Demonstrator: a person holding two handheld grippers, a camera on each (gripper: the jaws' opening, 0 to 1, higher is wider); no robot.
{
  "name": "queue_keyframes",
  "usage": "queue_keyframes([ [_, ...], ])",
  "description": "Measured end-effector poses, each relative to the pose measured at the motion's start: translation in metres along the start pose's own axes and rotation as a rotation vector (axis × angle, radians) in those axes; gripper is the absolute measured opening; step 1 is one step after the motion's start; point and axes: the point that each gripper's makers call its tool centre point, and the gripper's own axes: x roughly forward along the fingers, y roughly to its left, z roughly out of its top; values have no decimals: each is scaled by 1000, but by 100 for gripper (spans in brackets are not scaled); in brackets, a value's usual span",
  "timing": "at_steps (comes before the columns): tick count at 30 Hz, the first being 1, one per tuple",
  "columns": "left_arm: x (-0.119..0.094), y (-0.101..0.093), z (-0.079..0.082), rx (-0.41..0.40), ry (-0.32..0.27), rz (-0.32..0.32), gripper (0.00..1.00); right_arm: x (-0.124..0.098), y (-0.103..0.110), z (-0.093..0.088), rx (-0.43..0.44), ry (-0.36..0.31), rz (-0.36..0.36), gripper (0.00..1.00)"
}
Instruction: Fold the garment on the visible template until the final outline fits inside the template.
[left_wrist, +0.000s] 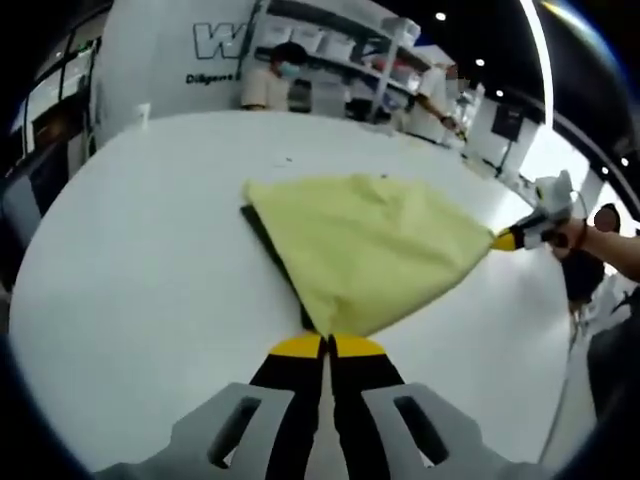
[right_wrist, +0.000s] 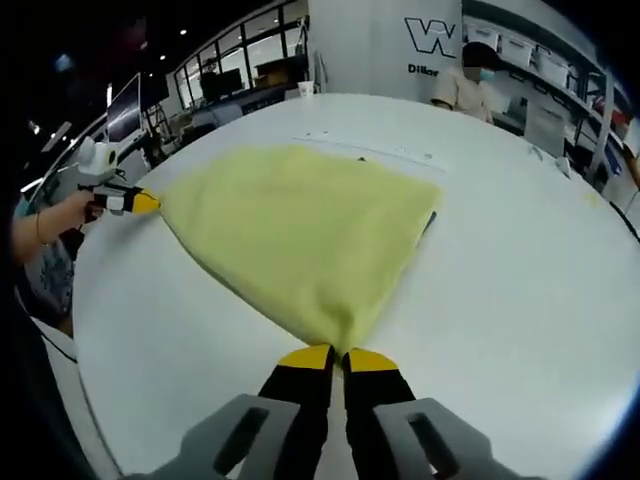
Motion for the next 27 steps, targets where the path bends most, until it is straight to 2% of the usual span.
queue_keyframes([
  [5, -3, -2, -6, 27, 16, 2, 0, -5, 0, -3, -3, 5, 4, 0],
  [9, -8, -7, -10, 39, 23, 2, 0, -12, 7, -6, -9, 8, 9, 0],
  [14, -16, -14, -18, 46, 31, 1, 0, -18, 13, -19, -8, 12, 14, 0],
  [27, -31, -28, -42, 46, 40, -6, 0, -32, 24, -38, -3, 17, 28, 0],
])
